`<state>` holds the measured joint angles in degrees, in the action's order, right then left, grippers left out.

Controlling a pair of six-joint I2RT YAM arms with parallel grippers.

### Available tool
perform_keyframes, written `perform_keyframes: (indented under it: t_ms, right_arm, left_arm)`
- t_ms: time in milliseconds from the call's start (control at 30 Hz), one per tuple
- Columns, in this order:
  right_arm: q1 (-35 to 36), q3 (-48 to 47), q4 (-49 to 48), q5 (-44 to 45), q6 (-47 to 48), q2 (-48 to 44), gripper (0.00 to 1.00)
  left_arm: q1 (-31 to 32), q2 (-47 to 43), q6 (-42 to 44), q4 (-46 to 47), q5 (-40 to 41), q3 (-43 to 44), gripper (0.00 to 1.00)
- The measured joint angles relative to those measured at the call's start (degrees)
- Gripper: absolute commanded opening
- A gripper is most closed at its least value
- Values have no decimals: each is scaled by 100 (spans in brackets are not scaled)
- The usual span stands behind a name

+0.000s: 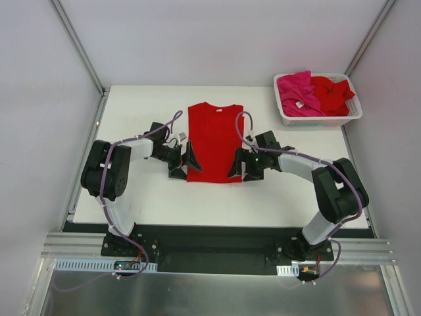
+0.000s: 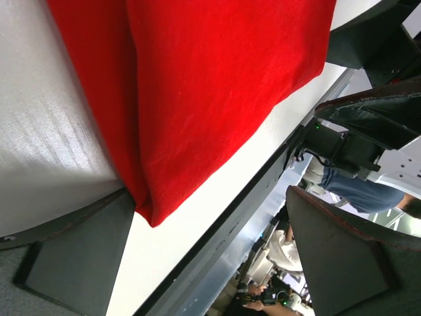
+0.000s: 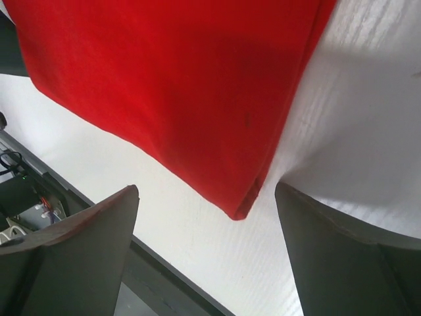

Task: Fold and stack the t-shirts

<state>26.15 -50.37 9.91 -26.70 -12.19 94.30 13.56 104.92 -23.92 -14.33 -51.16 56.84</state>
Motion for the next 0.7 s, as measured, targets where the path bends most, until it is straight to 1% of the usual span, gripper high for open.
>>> perform_keyframes:
  t_ms: [67, 100, 167, 200, 233, 267, 333, 500, 533, 567, 600, 633, 700]
  right_arm:
    - [4, 17, -136, -44, -74, 35, 80]
    - [9, 20, -166, -61, -96, 55, 75]
    - [20, 20, -240, -74, -127, 94, 72]
    - [31, 28, -269, -61, -140, 111, 65]
    - [39, 35, -286, -57, -144, 118, 60]
    - [50, 42, -295, -33, -142, 118, 59]
    - [76, 81, -313, 33, -157, 122, 56]
    - [111, 122, -319, 87, -177, 122, 54]
    - [118, 125, -321, 94, -177, 122, 53]
    - [122, 127, -321, 98, -177, 122, 53]
    - [129, 129, -321, 98, -177, 122, 53]
    - [133, 131, -321, 101, -177, 122, 52]
    - [140, 131, -315, 111, -173, 122, 49]
  left_arm:
    - [0, 0, -59, 68, -44, -22, 99]
    - [0, 0, -83, 109, -70, -37, 99]
    - [0, 2, -122, 175, -98, -55, 98]
    - [0, 7, -133, 195, -105, -55, 99]
    - [0, 9, -160, 216, -109, -55, 99]
    - [2, 13, -181, 238, -111, -57, 97]
    - [0, 13, -208, 267, -111, -70, 99]
    - [0, 4, -225, 372, -144, -146, 99]
    - [0, 0, -227, 382, -151, -155, 84]
    - [0, -4, -227, 396, -155, -164, 71]
    - [0, -11, -227, 409, -142, -181, 60]
    - [0, -13, -229, 426, -98, -212, 48]
    - [0, -13, -192, 444, -17, -304, 45]
